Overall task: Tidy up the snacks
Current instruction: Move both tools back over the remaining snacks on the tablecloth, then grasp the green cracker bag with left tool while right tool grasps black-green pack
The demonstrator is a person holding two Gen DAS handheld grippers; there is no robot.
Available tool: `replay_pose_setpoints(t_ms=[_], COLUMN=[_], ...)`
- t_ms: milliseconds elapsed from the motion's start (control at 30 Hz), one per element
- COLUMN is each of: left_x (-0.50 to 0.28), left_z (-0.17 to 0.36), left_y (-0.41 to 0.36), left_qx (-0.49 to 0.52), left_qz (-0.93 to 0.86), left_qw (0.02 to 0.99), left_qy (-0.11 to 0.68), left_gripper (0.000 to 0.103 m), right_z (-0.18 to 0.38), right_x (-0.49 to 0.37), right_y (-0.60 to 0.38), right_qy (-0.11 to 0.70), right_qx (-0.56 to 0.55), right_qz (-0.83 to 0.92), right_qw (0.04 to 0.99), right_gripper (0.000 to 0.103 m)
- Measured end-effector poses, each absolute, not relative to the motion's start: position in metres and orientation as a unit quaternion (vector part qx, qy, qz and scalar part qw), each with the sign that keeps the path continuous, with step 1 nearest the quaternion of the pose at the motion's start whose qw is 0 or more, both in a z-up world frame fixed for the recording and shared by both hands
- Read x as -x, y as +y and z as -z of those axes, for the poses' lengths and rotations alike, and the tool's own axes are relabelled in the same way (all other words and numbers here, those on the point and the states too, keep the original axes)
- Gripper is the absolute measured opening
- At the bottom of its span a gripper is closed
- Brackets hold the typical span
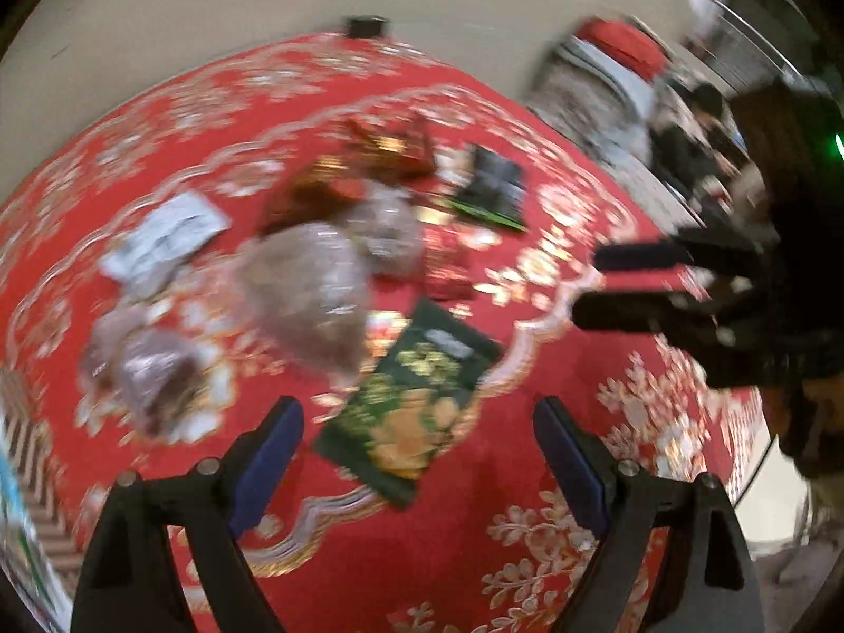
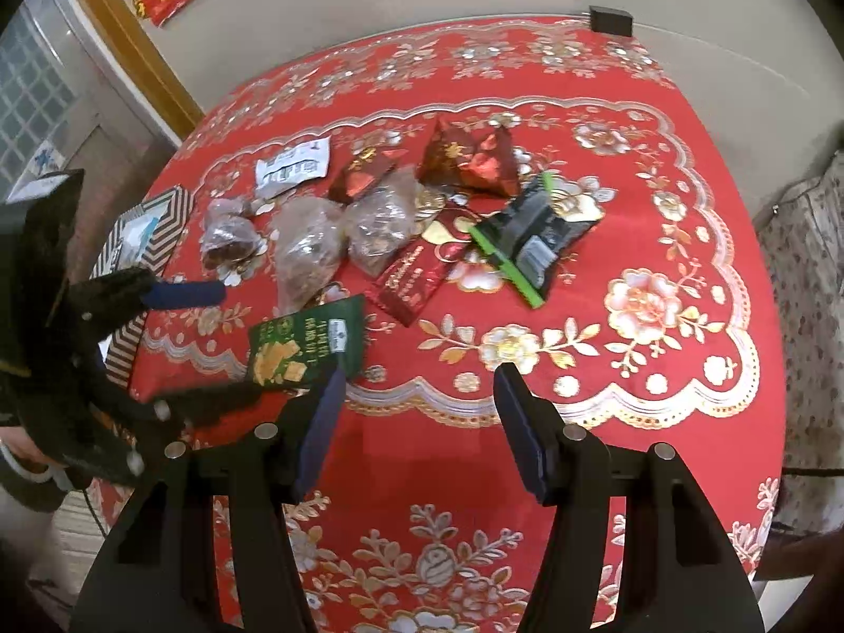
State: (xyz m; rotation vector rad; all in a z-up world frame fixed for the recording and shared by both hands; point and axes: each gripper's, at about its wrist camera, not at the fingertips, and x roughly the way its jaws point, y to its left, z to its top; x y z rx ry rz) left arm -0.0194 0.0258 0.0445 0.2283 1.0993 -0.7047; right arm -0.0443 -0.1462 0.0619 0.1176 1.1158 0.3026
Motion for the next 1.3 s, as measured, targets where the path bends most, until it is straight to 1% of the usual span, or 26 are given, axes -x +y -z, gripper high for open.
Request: replay_pose_setpoints(t_ms=[333,467,633,700,733,767,833,900,967,1233,1267,1300], left_x=[0.011,0.004,0.016,0.021,0.021,0.021,0.016,0.011,0.013,0.023,0.024,0.025], left_z=[-0.023,-0.021,-0.021,-0.022,-0.023,-0.024,-0.027,-0.027,-0.028,-0.028,-0.028,-0.028], left_y=[-0.004,-0.005,-0.003,-0.005,-0.005,-0.005,-0.001,0.001,-0.001,-0.007,-0.008,-0.009], left_qx=[-0.177,-0.189,-0.202,-0.211,-0.212,-0.210,-0.186,-0.161,-0.162,-0.155,-0.158,-0.160], left_qz=[0.360,0.365,0.382,0.387,0.384,0.380,0.371,0.362,0.353,0.325,0.319,0.316], left_qw=[0.756,0.754,0.743,0.741,0.742,0.745,0.748,0.750,0.755,0.768,0.770,0.771], left_qy=[0.518,0.511,0.511,0.507,0.506,0.506,0.517,0.529,0.528,0.530,0.530,0.530], left_gripper=[0.090,0.090,0.089,0.082,0.073,0.062,0.050,0.050,0.050,0.052,0.052,0.052], right_z=[-0.060,-0.059,-0.061,-0.061,-0.061,-0.059,-0.055,-0.049,-0.043,-0.023,-0.023,-0.023], right_x=[0.048,0.048,0.040,0.031,0.026,0.019,0.006,-0.008,-0.018,-0.047,-0.049,-0.050], right_y=[-0.166,-0.170,-0.169,-0.170,-0.171,-0.174,-0.181,-0.187,-0.189,-0.179,-0.178,-0.177], right_qy=[0.524,0.522,0.515,0.512,0.512,0.512,0.514,0.515,0.517,0.510,0.504,0.503], right_qx=[-0.078,-0.087,-0.080,-0.077,-0.079,-0.087,-0.113,-0.144,-0.161,-0.162,-0.151,-0.140], right_qz=[-0.124,-0.121,-0.123,-0.118,-0.112,-0.103,-0.082,-0.064,-0.045,-0.004,-0.002,-0.001], right_qw=[0.839,0.840,0.844,0.847,0.848,0.848,0.846,0.843,0.839,0.845,0.850,0.853], right_gripper=[0.059,0.059,0.059,0.059,0.059,0.059,0.059,0.059,0.059,0.059,0.058,0.048])
